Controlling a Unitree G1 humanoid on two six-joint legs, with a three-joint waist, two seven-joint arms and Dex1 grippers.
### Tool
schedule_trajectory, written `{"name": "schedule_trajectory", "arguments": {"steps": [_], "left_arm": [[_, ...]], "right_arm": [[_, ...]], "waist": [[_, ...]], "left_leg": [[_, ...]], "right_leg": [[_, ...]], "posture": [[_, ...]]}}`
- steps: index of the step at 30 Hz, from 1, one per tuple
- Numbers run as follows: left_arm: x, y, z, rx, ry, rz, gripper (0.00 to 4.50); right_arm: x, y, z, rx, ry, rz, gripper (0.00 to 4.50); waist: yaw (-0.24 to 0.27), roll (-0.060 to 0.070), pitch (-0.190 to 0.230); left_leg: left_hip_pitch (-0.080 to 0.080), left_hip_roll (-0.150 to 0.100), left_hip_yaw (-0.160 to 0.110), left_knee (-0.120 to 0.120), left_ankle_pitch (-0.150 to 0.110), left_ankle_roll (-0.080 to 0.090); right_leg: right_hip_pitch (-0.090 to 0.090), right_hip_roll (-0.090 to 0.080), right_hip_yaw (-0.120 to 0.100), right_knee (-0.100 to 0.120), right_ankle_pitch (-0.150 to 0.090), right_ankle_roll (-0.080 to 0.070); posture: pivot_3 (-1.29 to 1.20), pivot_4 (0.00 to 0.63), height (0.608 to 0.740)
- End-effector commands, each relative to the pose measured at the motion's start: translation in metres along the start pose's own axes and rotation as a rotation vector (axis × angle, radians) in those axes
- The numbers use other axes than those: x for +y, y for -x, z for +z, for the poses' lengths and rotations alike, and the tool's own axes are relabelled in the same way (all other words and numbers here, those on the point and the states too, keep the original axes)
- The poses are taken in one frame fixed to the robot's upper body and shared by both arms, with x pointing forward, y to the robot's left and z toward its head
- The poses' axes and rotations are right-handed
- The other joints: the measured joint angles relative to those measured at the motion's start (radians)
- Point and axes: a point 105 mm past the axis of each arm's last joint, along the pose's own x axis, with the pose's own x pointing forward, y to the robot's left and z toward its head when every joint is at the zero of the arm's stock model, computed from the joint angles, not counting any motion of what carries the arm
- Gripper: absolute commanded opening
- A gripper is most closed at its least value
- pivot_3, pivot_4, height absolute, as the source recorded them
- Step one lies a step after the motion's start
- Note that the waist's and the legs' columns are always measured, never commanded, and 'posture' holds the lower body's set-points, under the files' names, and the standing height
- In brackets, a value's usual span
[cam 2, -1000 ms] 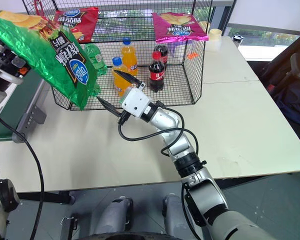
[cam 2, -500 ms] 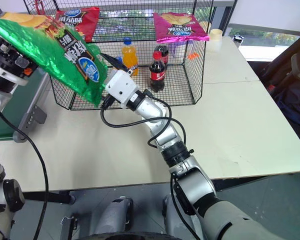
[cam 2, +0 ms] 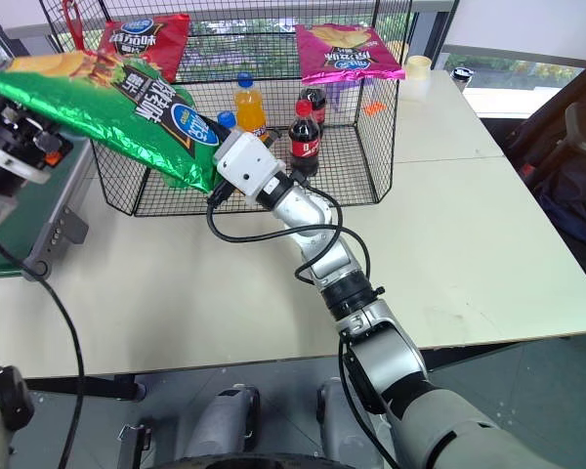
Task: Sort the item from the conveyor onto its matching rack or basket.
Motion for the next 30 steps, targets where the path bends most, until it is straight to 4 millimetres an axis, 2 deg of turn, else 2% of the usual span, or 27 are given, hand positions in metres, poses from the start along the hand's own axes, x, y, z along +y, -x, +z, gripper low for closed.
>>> {"name": "schedule_trajectory", "arguments": {"steps": [1,3,9,13,16,20,27,30], "left_arm": [[0.007,0.01,0.018,-0.043,-0.13,0.045,0.55],[0.014,0.015,0.023,-0.057,-0.155,0.077,1.31],[0.038,0.042,0.039,-0.038,-0.328,0.206,4.3],[0.055,0.073,0.035,-0.002,-0.376,0.319,4.41],[0.059,0.084,0.021,0.009,-0.367,0.362,4.41],[0.056,0.084,-0.002,0.016,-0.352,0.37,4.41],[0.055,0.076,-0.018,-0.013,-0.323,0.375,4.41],[0.056,0.073,-0.022,-0.03,-0.311,0.373,4.41]], "right_arm": [[-0.017,-0.005,0.026,-0.086,0.041,-0.034,0.0],[-0.021,-0.003,0.027,-0.084,0.061,-0.038,0.0],[-0.036,0.002,0.034,-0.063,0.175,-0.04,0.0],[-0.05,0.004,0.037,-0.001,0.301,-0.073,0.0],[-0.062,0.002,0.035,0.086,0.397,-0.116,0.0],[-0.085,-0.011,0.033,0.21,0.547,-0.188,0.0],[-0.116,-0.026,0.028,0.394,0.61,-0.284,0.0],[-0.121,-0.028,0.021,0.498,0.593,-0.283,0.0]], "waist": [[0.0,0.0,0.0],[0.001,0.0,0.0],[0.0,0.0,0.0],[-0.008,0.001,0.0],[-0.005,0.001,0.0],[0.001,0.001,0.0],[0.003,0.0,0.0],[0.002,0.0,0.0]], "left_leg": [[0.0,0.0,0.0,0.0,0.0,0.0],[0.0,0.0,0.0,0.0,0.0,0.0],[0.0,0.0,0.0,-0.001,0.0,0.0],[0.0,0.0,0.001,-0.003,0.0,0.0],[0.0,0.0,0.001,-0.003,0.0,0.0],[0.0,0.0,0.001,-0.001,0.0,0.0],[-0.001,-0.001,0.001,-0.001,0.0,0.0],[-0.001,-0.001,0.001,-0.001,0.0,0.0]], "right_leg": [[0.0,0.0,0.0,0.0,0.0,0.0],[0.0,0.0,0.0,0.0,0.0,0.0],[0.0,0.0,0.0,-0.001,0.0,0.0],[-0.001,-0.001,0.001,-0.001,-0.001,-0.002],[-0.001,-0.001,0.0,-0.001,-0.002,-0.004],[-0.002,-0.001,0.0,-0.001,-0.002,-0.005],[-0.001,-0.002,0.0,-0.002,-0.002,-0.005],[-0.001,-0.002,0.0,-0.002,-0.002,-0.005]], "posture": [[0.0,0.15,0.74],[0.0,0.15,0.74],[0.0,0.15,0.74],[0.0,0.15,0.74],[0.0,0.15,0.74],[0.0,0.15,0.74],[0.0,0.15,0.74],[0.0,0.15,0.74]]}}
